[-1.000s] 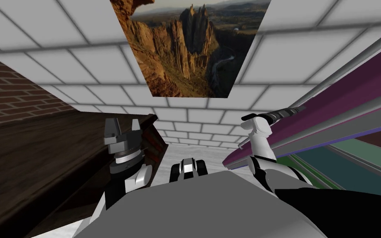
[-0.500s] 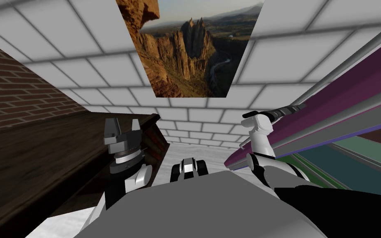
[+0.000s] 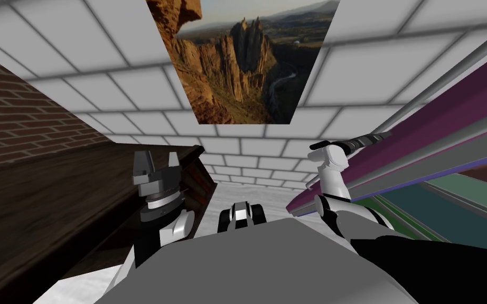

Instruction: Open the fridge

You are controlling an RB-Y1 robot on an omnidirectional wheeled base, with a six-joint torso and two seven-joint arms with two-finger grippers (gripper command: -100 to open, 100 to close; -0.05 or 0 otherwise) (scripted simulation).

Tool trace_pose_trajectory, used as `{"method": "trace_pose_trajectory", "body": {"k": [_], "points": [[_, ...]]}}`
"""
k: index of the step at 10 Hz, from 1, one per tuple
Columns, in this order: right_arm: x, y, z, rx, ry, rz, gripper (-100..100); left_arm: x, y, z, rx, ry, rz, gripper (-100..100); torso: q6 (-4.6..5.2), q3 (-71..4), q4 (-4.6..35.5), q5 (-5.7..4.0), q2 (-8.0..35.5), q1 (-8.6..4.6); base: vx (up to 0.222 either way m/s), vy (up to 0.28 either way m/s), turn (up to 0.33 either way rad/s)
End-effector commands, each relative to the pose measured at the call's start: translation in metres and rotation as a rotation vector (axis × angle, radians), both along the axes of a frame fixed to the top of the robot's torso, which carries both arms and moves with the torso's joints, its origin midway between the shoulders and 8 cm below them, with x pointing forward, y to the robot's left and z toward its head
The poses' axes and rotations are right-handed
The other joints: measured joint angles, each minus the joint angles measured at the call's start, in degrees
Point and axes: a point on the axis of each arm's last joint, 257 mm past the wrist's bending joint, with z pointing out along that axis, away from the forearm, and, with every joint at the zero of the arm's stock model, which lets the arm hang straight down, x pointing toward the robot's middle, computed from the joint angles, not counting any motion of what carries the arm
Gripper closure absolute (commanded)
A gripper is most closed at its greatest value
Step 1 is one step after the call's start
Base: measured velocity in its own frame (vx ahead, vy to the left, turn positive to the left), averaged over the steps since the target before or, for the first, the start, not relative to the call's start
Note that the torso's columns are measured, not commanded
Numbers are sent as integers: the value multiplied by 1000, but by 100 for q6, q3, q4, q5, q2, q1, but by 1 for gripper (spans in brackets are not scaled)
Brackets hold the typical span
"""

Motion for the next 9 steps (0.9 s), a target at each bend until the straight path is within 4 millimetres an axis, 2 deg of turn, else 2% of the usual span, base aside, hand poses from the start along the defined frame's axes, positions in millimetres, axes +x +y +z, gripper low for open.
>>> {"method": "trace_pose_trajectory", "body": {"k": [1,2,3,4,5,9], "points": [[-7,-2,27,-39,-14,-8,-100,0,0,0,0,0,0,0,-2,3,3,4,4,4,-17,-1,27],[-7,-2,27,-39,-14,-8,-100,0,0,0,0,0,0,0,4,2,4,5,6,1,-10,10,9],[0,-3,2,4,1,-2,-100,0,0,0,0,0,0,0,8,-1,9,13,5,-1,4,12,30],[2,-3,-4,15,6,1,0,0,0,0,0,0,0,0,-11,8,-11,-19,-6,21,7,1,10],[3,-3,-7,21,9,1,0,0,0,0,0,0,0,0,-35,8,-37,-57,-29,25,0,0,0],[3,-5,-18,40,15,0,0,0,0,0,0,0,0,0,-60,-14,-68,-93,-74,12,0,0,0]]}}
